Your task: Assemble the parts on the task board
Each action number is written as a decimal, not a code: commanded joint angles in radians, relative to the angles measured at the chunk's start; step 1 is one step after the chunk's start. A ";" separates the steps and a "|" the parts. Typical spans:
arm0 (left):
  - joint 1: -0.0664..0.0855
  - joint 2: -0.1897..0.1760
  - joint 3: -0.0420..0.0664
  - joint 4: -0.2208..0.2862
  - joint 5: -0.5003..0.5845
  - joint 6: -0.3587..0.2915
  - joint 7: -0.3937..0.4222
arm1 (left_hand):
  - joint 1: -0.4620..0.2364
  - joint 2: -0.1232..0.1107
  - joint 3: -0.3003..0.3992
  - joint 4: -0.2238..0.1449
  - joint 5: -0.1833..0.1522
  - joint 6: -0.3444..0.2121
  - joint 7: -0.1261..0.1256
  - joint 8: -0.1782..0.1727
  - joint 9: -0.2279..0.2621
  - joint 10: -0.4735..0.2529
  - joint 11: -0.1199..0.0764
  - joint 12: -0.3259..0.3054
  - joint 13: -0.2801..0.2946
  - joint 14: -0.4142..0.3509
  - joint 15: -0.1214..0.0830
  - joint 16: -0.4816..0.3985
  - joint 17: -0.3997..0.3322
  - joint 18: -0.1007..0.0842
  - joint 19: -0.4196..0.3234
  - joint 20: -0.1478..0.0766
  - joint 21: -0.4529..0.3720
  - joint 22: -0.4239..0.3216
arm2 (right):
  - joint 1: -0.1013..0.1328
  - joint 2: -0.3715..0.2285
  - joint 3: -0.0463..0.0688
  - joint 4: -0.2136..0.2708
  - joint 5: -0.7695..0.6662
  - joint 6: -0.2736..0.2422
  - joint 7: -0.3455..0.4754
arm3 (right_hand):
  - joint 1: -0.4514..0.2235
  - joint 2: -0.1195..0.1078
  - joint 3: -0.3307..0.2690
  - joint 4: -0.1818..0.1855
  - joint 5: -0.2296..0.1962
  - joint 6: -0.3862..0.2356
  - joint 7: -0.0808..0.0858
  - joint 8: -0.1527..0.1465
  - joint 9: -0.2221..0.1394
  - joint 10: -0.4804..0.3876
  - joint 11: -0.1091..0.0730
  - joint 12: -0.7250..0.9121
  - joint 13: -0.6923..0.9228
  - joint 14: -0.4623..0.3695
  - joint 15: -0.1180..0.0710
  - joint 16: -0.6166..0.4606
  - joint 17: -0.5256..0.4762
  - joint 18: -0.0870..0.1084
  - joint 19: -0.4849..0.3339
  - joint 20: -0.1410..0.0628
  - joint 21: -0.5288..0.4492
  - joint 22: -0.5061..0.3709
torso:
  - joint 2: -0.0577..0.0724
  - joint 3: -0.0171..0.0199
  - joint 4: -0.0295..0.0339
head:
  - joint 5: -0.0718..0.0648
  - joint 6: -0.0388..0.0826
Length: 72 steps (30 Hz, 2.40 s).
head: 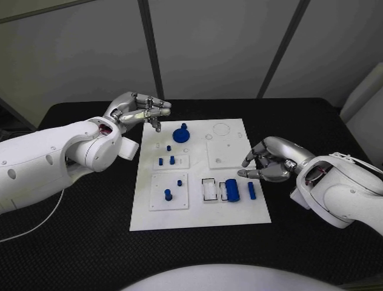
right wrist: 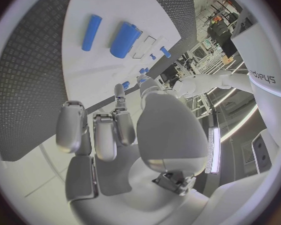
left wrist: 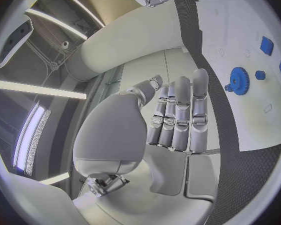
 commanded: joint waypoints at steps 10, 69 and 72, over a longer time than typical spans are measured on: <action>-0.006 -0.006 -0.001 0.007 0.002 0.009 0.012 | -0.003 0.005 0.001 -0.003 0.005 -0.003 0.001 -0.003 -0.001 -0.008 0.000 -0.001 -0.002 0.001 0.007 -0.005 -0.002 0.006 0.002 0.004 -0.006 -0.001 | -0.024 0.016 -0.005 0.003 0.014 0.021 -0.173 | -0.016 0.023 -0.118 0.065 0.004 -0.030 -0.001 0.049 0.028 0.016 0.001 0.048 0.093 0.090 0.011 0.014 0.184 -0.021 0.012 -0.001 0.014 0.021 | -0.003 -0.0003 -0.0089 | -0.011 0.000; -0.011 -0.010 -0.001 0.008 0.002 0.018 0.007 | -0.005 0.007 0.000 -0.002 0.005 -0.001 0.001 -0.002 0.000 -0.008 0.000 0.001 -0.002 0.001 0.007 -0.006 -0.003 0.006 0.002 0.004 -0.007 -0.002 | -0.110 0.131 -0.009 -0.037 -0.072 -0.010 -0.276 | 0.083 0.087 -0.171 0.046 0.182 -0.033 -0.012 0.115 0.060 0.025 -0.009 0.056 0.125 0.093 0.003 0.022 0.202 -0.023 0.016 -0.007 0.020 0.035 | -0.003 -0.0005 -0.0091 | 0.003 -0.016; -0.011 -0.011 -0.001 0.007 0.002 0.019 0.005 | -0.004 0.008 0.000 -0.002 0.005 -0.001 0.000 -0.002 0.000 -0.008 -0.001 0.001 -0.002 0.001 0.007 -0.006 -0.003 0.006 0.002 0.004 -0.008 -0.002 | -0.110 0.122 -0.009 -0.021 -0.038 -0.051 -0.264 | 0.079 0.089 -0.174 0.050 0.187 -0.029 -0.013 0.117 0.061 0.024 -0.010 0.054 0.124 0.093 0.002 0.021 0.200 -0.023 0.016 -0.008 0.020 0.035 | -0.003 -0.0013 -0.0083 | 0.003 -0.014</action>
